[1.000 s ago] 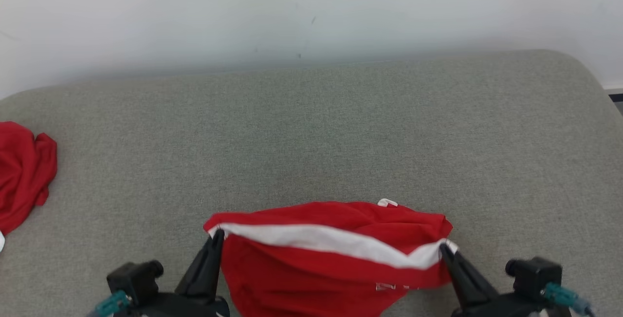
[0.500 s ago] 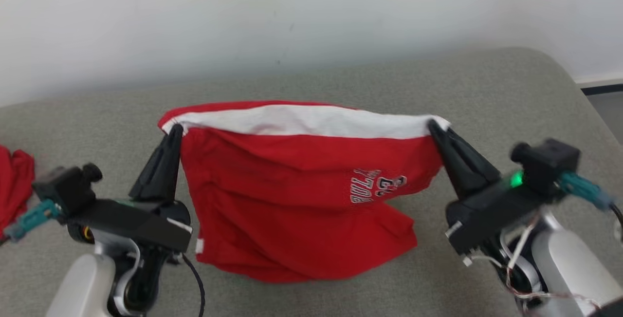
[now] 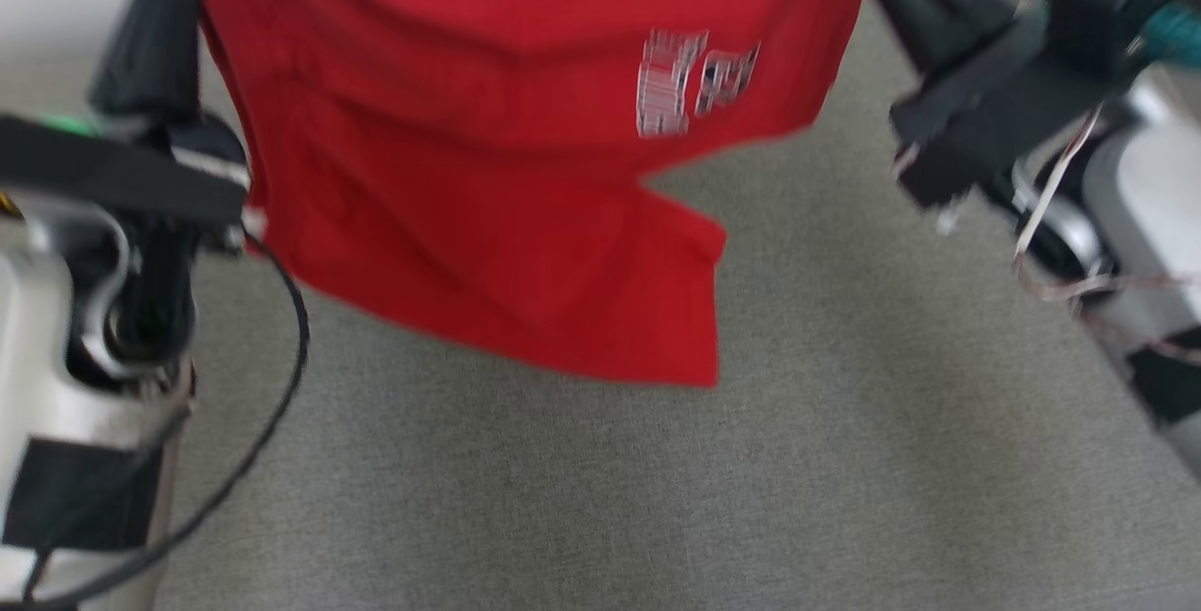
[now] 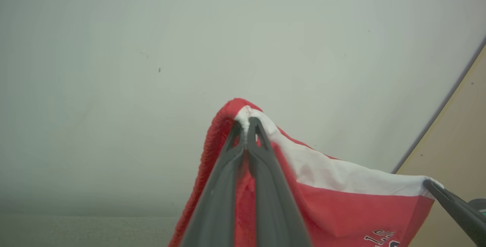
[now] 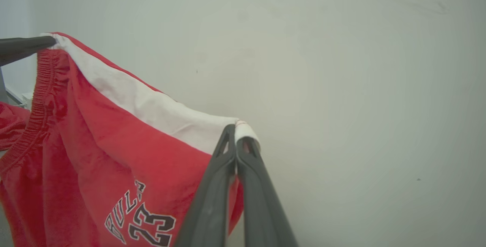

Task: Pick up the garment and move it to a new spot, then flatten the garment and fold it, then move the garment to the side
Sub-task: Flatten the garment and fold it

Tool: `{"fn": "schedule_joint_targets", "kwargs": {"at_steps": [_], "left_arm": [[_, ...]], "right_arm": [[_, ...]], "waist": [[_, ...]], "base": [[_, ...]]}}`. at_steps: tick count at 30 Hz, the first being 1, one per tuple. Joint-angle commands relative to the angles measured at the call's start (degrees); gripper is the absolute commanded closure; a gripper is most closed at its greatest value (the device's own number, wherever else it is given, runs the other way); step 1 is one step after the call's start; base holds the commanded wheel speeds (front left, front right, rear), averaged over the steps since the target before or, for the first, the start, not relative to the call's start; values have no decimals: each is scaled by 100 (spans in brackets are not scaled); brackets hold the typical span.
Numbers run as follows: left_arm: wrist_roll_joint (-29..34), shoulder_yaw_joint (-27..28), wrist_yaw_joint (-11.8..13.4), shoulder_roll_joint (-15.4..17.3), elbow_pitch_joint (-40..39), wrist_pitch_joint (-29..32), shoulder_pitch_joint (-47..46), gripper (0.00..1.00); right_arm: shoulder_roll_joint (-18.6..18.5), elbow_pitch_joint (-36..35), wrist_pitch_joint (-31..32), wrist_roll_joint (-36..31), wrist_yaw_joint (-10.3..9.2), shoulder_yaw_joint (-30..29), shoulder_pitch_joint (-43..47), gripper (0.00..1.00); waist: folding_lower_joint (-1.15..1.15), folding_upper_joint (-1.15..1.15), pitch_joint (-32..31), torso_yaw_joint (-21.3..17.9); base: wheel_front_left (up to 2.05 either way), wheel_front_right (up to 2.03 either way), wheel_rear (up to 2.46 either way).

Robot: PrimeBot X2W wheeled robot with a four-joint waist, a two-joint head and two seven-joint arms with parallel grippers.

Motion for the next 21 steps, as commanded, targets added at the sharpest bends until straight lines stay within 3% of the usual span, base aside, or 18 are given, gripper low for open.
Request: {"fn": "schedule_joint_targets", "kwargs": {"at_steps": [1, 6, 11, 16, 21], "left_arm": [[18, 35, 49, -35, 17, -54, -308, 100], [245, 111, 161, -18, 217, -242, -1382, 100], [710, 0, 50, 118, 300, -694, -2185, 100], [1123, -43, -40, 169, 342, -1323, -2980, 100], [1246, 308, -105, 26, 69, -1606, -3434, 100]], "right_arm": [[7, 139, -136, -13, 4, 48, -308, 100], [154, 753, -586, -215, 4, 47, -1371, 100], [359, 1235, -1124, -606, 4, -299, -2101, 100], [735, 1641, -1542, -1198, 4, -1080, -2645, 100], [940, 1422, -1626, -2015, -3, -1837, -2821, 100]], "waist": [[-1, -1, 746, -30], [-1, -1, 1292, -62], [-1, -1, 1547, -105], [-1, -1, 1706, -106], [-1, -1, 1845, -119]], "base": [[0, 0, 0], [0, 0, 0], [0, 0, 0], [0, 0, 0], [0, 0, 0]]}}
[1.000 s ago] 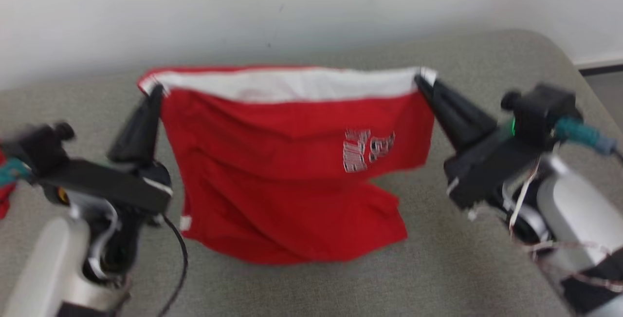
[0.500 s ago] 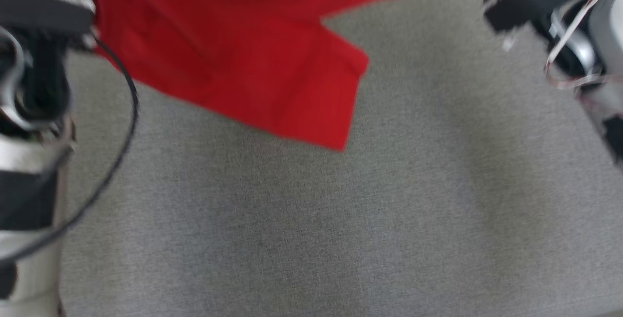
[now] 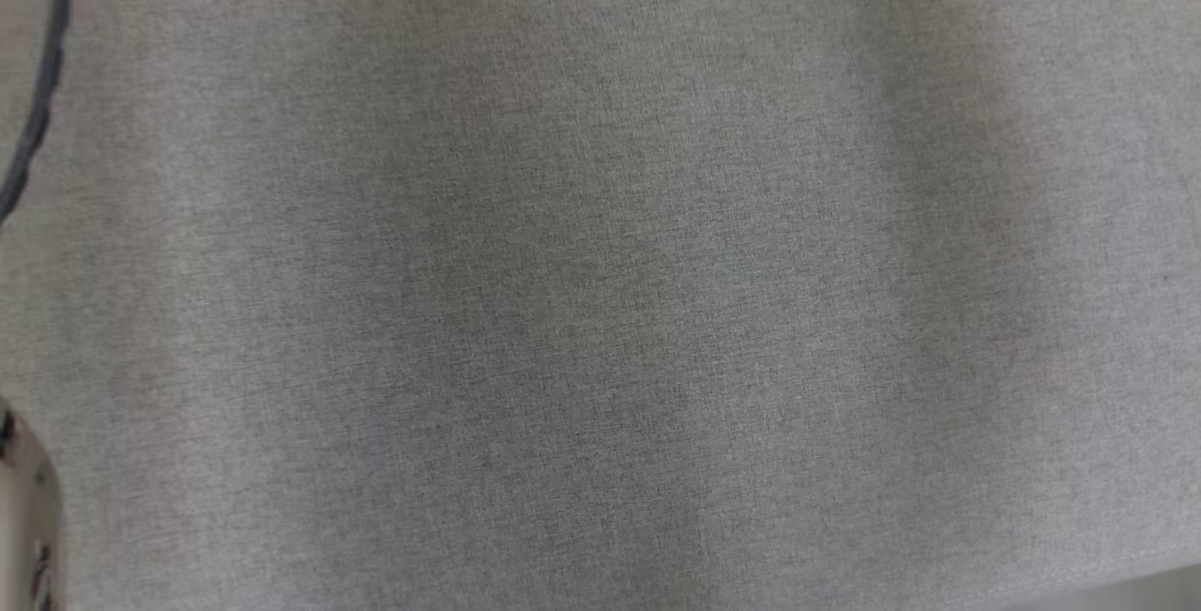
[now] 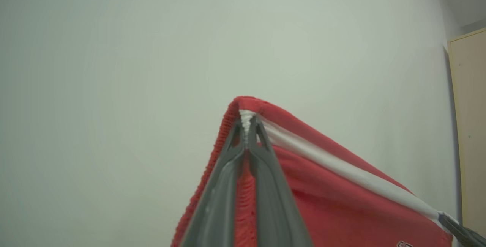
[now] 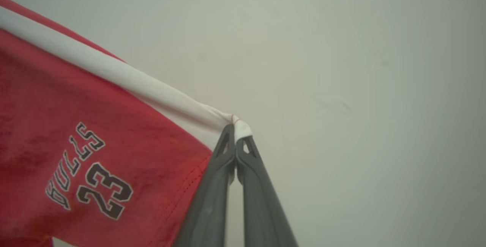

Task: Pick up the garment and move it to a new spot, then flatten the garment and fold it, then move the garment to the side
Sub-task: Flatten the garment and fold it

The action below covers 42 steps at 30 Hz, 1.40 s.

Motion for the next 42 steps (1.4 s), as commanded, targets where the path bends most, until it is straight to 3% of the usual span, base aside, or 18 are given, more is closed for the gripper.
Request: {"fn": "schedule_joint_targets", "kwargs": {"at_steps": [1, 8, 20, 32, 38, 42], "left_arm": [[11, 64, -32, -14, -4, -29, 11, 100], [-31, 166, -68, -103, 213, -42, 532, 100], [-605, -445, -78, 68, 83, -37, 1864, 100], [-1283, -975, -79, 109, -585, -38, 3766, 100], [-1402, -1336, -80, 130, -662, -38, 4564, 100], [-1456, -1906, -80, 341, -661, -38, 5203, 100]], "right_arm": [[3, -11, 0, -73, -12, -63, 78, 100], [-51, -43, -4, -502, -14, -145, 592, 100], [-512, -32, -6, -456, -13, 622, 1285, 100], [-1557, -419, 314, 221, -13, 1843, 2079, 100], [-1978, -788, 738, 610, -13, 2057, 2598, 100], [-2369, -1243, 1277, 1058, -13, 2113, 3332, 100]], "waist": [[-1, -1, 112, -14], [-1, -1, 395, 1], [-1, -1, 366, 75], [-1, -1, -353, 361], [-1, -1, -770, 441], [-1, -1, -1219, 503]], "base": [[0, 0, 0], [0, 0, 0], [0, 0, 0], [0, 0, 0], [0, 0, 0], [0, 0, 0]]}}
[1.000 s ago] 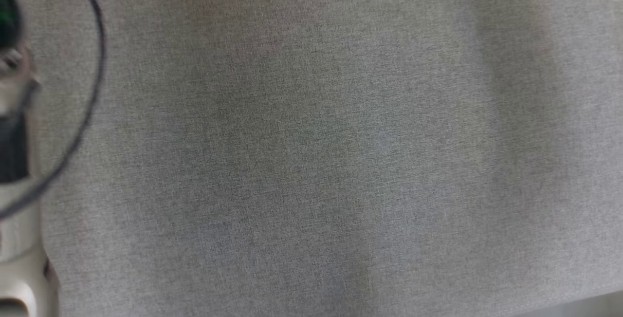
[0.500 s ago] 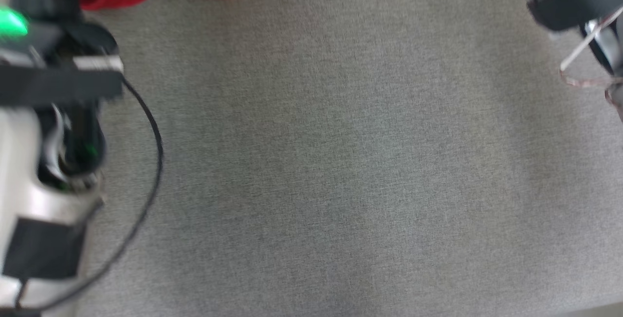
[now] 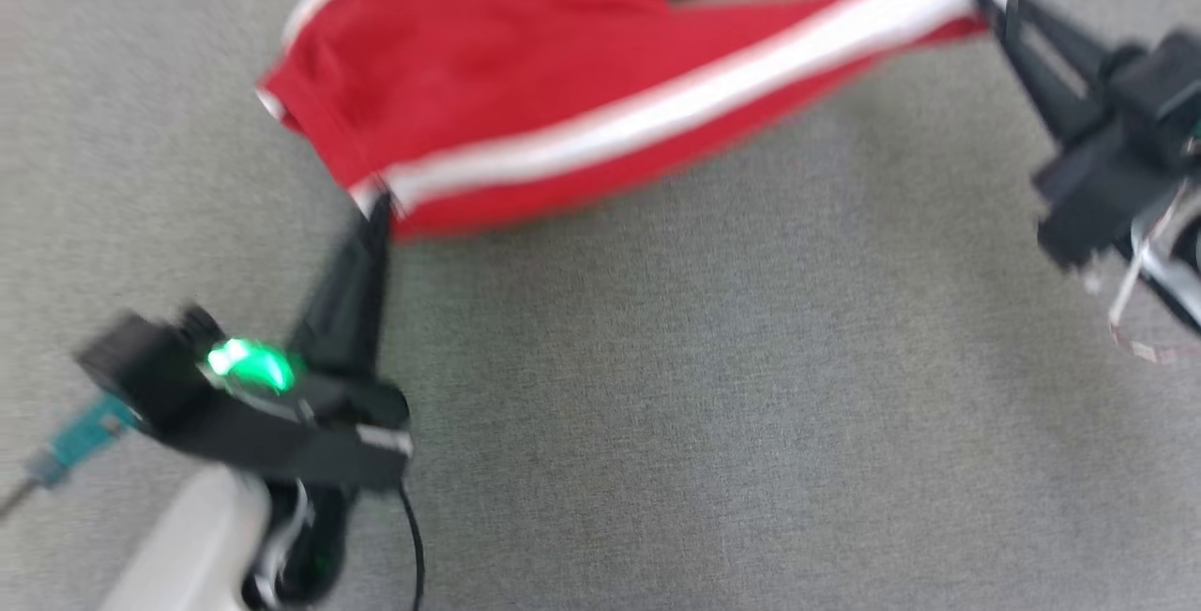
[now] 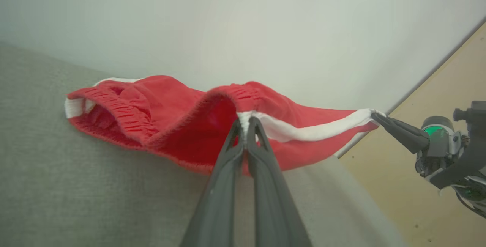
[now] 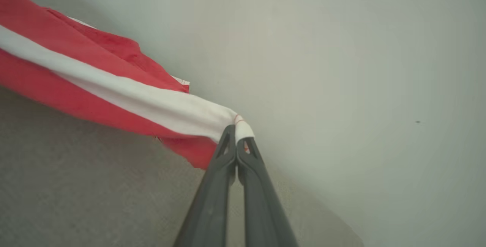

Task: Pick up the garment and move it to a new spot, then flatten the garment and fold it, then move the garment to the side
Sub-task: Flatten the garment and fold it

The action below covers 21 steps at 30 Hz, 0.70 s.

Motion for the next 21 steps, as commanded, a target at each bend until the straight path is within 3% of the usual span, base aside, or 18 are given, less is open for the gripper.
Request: {"fn": "schedule_joint_targets", "kwargs": {"at_steps": [1, 12, 21], "left_arm": [[6, -97, 4, 86, 10, -18, 160, 100], [121, -1148, 4, 389, 384, -18, 1187, 100], [12, -1739, 4, 509, 721, -18, 1717, 100]], "right_arm": [[-102, -90, 92, 108, -14, -2, 205, 100], [-723, -1035, 1387, 985, -14, -455, 2367, 100], [-522, -1443, 2554, 1729, -14, -1118, 4115, 100]], "waist": [[1, 0, -432, 115], [1, 0, -1351, 204], [1, 0, -1905, 167]], "base": [[0, 0, 0], [0, 0, 0], [0, 0, 0]]}}
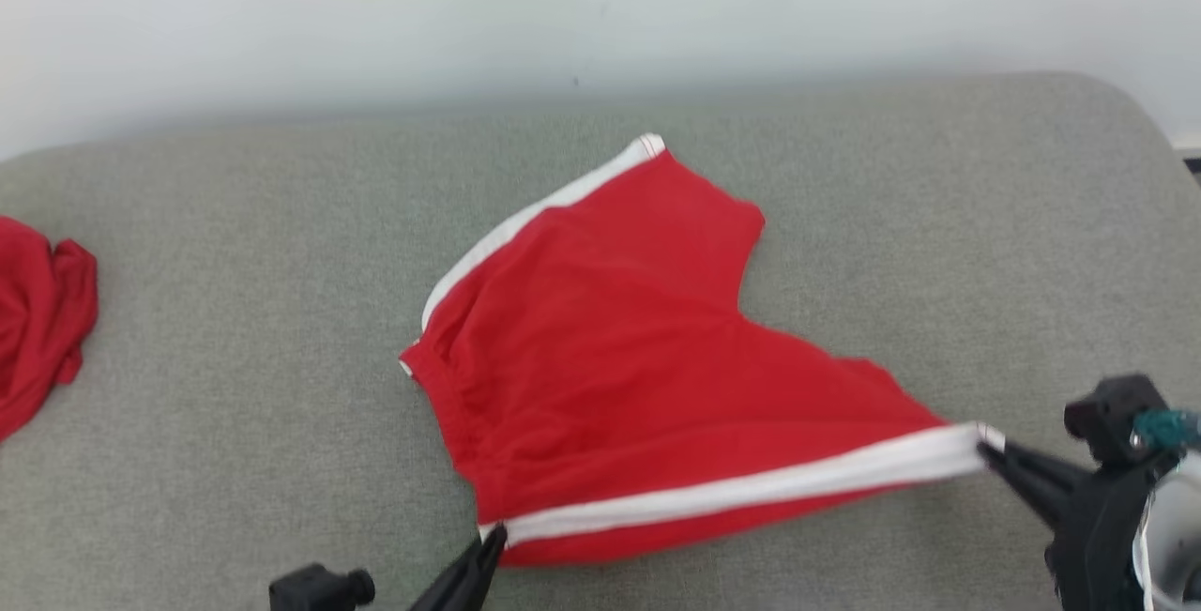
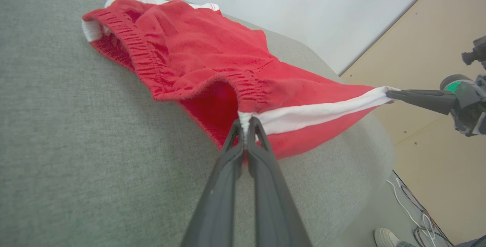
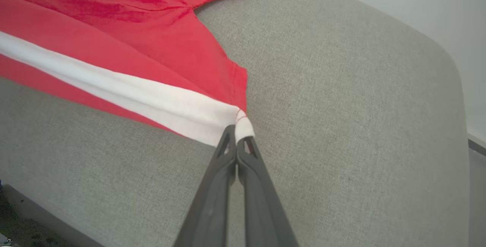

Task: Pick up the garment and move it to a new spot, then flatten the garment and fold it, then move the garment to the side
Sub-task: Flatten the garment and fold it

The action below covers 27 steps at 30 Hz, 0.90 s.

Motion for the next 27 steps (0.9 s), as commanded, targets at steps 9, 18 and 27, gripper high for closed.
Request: {"fn": "schedule_joint_targets", "kwargs": {"at_steps": [9, 18, 27], "left_arm": [[-192, -244, 5, 126, 280, -18, 517, 100], [-317, -456, 7, 300, 270, 69, 829, 100], [-290, -220, 39, 161, 69, 9, 637, 100]], "right_arm": [[506, -268, 604, 353, -13, -617, 1547, 100], [742, -723, 1450, 435, -13, -1303, 2313, 100], [870, -1142, 1034, -130, -13, -1670, 1790, 100]], "waist": [[2, 1, -450, -65], [2, 1, -499, -128], [2, 1, -376, 52]], "base": [[0, 0, 0], [0, 0, 0], [0, 0, 0]]}}
